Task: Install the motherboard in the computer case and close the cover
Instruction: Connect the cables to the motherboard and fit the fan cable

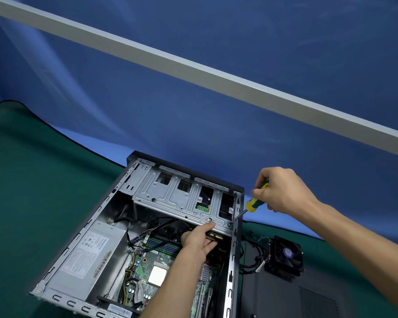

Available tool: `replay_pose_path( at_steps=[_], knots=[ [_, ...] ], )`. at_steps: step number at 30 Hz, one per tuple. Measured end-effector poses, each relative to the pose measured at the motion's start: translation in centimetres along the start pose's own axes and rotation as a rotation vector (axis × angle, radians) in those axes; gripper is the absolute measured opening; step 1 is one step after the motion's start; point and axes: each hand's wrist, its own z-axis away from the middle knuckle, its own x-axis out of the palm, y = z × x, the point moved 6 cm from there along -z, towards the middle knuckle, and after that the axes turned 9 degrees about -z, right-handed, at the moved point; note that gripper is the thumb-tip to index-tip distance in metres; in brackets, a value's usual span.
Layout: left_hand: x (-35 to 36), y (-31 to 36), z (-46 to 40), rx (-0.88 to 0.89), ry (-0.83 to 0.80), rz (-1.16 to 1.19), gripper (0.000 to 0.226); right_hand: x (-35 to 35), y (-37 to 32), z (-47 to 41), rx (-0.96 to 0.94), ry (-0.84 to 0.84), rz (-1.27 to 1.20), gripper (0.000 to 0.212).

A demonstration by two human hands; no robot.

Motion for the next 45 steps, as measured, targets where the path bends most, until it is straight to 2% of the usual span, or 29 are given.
replay_pose_path(
  at_steps=[7,10,14,16,20,24,25,27,31,34,35,38,39,42,43,45],
  knots=[
    [0.0,0.0,0.0,-0.013,-0.013,-0.008,0.041,0.3,-0.1,-0.1,0.007,-0.012,0.025,0.014],
    [0.1,0.0,-0.2,-0.024,-0.033,0.007,0.042,0.6,-0.6,-0.4,0.032,-0.095,0.021,0.011],
    [0.2,0.0,-0.2,-0.016,-0.064,0.008,0.047,0.6,-1.5,-0.8,0.08,-0.243,-0.078,0.019],
    [0.3,0.0,-0.3,-0.012,-0.068,0.004,0.046,0.5,-1.8,-0.8,0.062,-0.214,-0.073,0.014],
    [0.3,0.2,-0.3,-0.01,-0.06,-0.005,0.047,0.1,-2.2,-0.5,0.04,-0.018,0.194,0.038],
    [0.3,0.2,-0.3,-0.003,-0.066,0.007,0.043,0.7,-2.5,-0.5,0.078,-0.202,0.153,0.016],
    [0.3,0.2,-0.3,-0.002,-0.066,0.003,0.043,0.7,-2.5,-0.6,0.077,-0.191,0.178,0.016],
    [0.3,0.2,-0.5,-0.002,-0.069,-0.015,0.044,0.2,-2.7,-0.8,0.075,-0.123,0.251,0.03],
    [0.3,0.4,-0.2,0.003,-0.067,-0.027,0.046,0.9,-2.6,-0.7,0.153,-0.247,0.137,0.022],
    [0.3,0.5,-0.2,0.01,-0.06,-0.039,0.048,0.3,-2.0,-1.2,0.169,-0.058,0.195,0.03],
    [0.3,0.6,-0.2,0.01,-0.058,-0.041,0.049,0.2,-1.7,-1.2,0.183,-0.06,0.17,0.031],
    [0.3,0.7,0.1,0.013,-0.054,-0.048,0.049,0.6,-1.8,-1.0,0.203,-0.215,-0.043,0.022],
    [0.3,0.7,0.1,0.017,-0.049,-0.05,0.049,0.6,-1.8,-0.9,0.179,-0.186,0.0,0.018],
    [0.3,0.6,0.0,0.026,-0.052,-0.059,0.051,0.4,-2.0,-0.8,0.061,0.087,0.268,0.029],
    [0.3,0.6,0.0,0.025,-0.055,-0.065,0.052,0.5,-1.8,-0.8,0.055,0.096,0.236,0.029],
    [0.3,0.7,-0.1,0.023,-0.056,-0.073,0.052,0.5,-1.5,-1.0,0.091,-0.014,0.051,0.027]
  ],
)
